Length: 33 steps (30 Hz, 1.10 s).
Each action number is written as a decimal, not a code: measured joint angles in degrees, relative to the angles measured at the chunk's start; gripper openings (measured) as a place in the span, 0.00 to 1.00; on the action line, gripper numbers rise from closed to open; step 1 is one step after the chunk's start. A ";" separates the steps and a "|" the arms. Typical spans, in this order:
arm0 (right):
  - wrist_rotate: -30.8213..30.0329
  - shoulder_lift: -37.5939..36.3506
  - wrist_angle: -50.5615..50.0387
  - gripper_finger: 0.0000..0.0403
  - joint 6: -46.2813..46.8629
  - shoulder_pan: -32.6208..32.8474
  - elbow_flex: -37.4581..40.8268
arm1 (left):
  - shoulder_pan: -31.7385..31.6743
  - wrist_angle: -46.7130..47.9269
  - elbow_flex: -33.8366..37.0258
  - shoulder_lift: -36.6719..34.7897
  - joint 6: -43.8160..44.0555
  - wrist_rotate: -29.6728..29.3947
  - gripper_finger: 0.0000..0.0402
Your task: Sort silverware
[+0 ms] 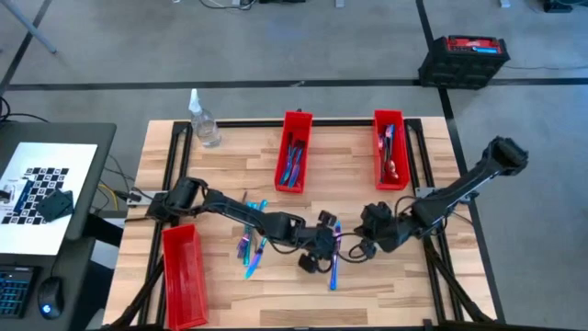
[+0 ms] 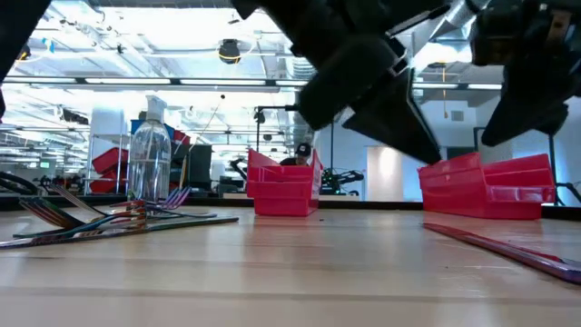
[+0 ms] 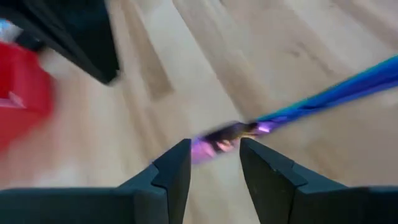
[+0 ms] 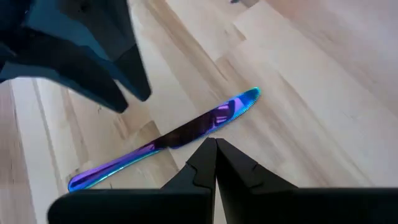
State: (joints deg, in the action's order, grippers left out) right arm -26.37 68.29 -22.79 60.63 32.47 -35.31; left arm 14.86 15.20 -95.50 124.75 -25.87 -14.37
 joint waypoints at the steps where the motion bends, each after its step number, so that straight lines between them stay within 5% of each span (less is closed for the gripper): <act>1: -0.91 -0.11 -0.79 0.00 0.96 0.41 0.00 | -0.60 -1.40 0.18 0.00 -1.96 -0.01 0.32; 5: -4.21 1.69 -2.94 0.00 7.61 2.08 0.00 | -3.69 -2.00 2.01 0.00 -1.20 0.20 0.26; 8: -6.34 4.62 -2.95 0.00 13.87 3.32 0.00 | -6.09 -0.97 2.13 0.02 -0.05 1.78 0.12; 11: -6.78 8.52 -1.87 0.00 19.48 4.41 0.00 | -7.45 -1.93 2.08 0.02 -8.33 7.55 0.02; 14: -6.78 13.02 -0.41 0.00 26.01 4.92 0.00 | -7.55 -4.08 2.05 0.02 -16.43 12.97 0.01; 22: -8.21 22.83 13.63 0.00 38.21 5.38 -0.03 | -7.55 -6.79 2.01 2.93 -30.09 14.16 0.00; 33: -8.68 24.61 15.09 0.00 49.29 4.27 -0.02 | -8.01 -6.65 1.86 4.63 -38.59 16.15 0.00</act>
State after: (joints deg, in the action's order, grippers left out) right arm -35.05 92.90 -7.70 109.92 36.74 -35.33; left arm 6.85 8.55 -93.64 129.37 -64.46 1.78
